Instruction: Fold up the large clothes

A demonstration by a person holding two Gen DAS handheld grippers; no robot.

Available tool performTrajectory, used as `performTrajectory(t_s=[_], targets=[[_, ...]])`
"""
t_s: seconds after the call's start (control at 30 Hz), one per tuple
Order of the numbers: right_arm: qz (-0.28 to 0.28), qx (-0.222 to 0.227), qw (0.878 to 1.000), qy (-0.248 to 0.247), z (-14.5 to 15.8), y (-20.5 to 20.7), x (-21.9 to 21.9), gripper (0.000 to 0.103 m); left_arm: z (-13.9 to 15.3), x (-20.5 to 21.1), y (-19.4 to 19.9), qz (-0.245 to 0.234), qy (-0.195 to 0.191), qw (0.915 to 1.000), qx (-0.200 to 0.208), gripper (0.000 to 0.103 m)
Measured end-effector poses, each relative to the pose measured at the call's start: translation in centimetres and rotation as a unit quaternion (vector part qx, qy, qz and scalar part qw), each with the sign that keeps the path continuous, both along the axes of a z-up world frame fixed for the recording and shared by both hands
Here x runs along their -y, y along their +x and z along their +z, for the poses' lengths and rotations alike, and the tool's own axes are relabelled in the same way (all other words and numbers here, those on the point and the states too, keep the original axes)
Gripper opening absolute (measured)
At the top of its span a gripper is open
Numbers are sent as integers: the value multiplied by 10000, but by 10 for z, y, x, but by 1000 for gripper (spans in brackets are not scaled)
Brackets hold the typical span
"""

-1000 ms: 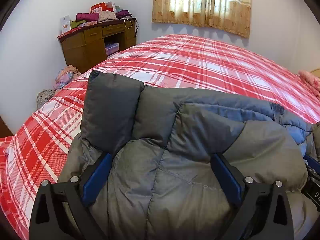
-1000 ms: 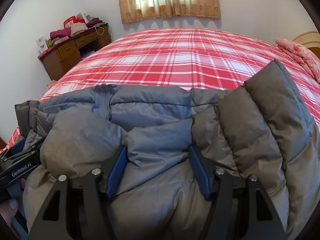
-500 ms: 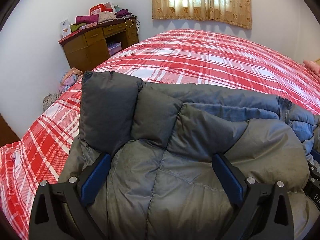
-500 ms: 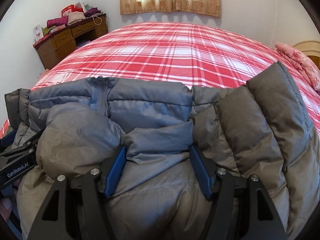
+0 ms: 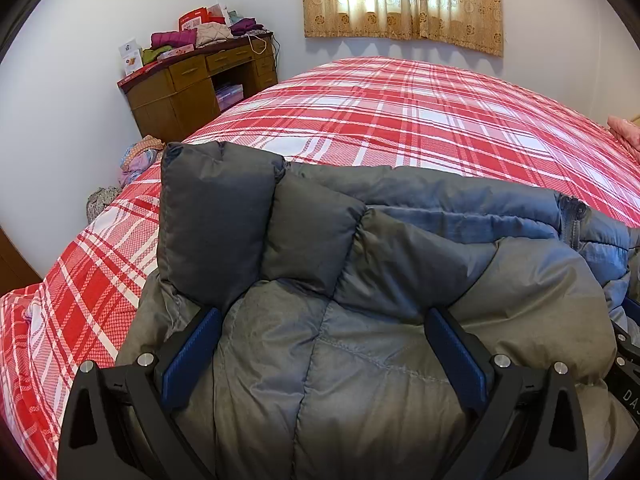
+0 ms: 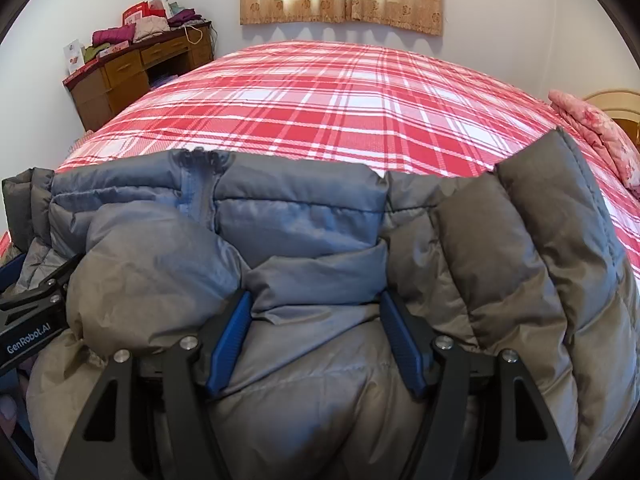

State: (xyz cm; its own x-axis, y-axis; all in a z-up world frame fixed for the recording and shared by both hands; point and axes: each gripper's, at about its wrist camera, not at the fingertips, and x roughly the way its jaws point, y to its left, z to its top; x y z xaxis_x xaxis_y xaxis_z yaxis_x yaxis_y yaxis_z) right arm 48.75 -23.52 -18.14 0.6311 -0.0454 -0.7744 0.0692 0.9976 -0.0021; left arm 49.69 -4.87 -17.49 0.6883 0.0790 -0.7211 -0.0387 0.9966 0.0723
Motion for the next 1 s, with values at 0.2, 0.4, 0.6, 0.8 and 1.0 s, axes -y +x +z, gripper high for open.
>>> performTrajectory(t_s=[0.2, 0.4, 0.6, 0.8, 1.0], targets=[[-9, -18, 10000, -76, -1, 1, -2, 70, 0, 0, 0, -1, 9, 10000, 0, 102], [-55, 2, 9999, -147, 22, -19, -5, 70, 10, -1, -6, -51, 72, 9997, -215, 102], [117, 430, 9989, -112, 39, -77, -25, 79, 27, -4, -52, -193, -159, 9996, 140, 102], [125, 333, 9987, -376, 11, -83, -31, 79, 6, -5, -53, 3, 10, 9999, 129, 102], [110, 180, 9979, -607, 2, -77, -37, 80, 4, 1, -51, 57, 234, 9996, 130, 102]])
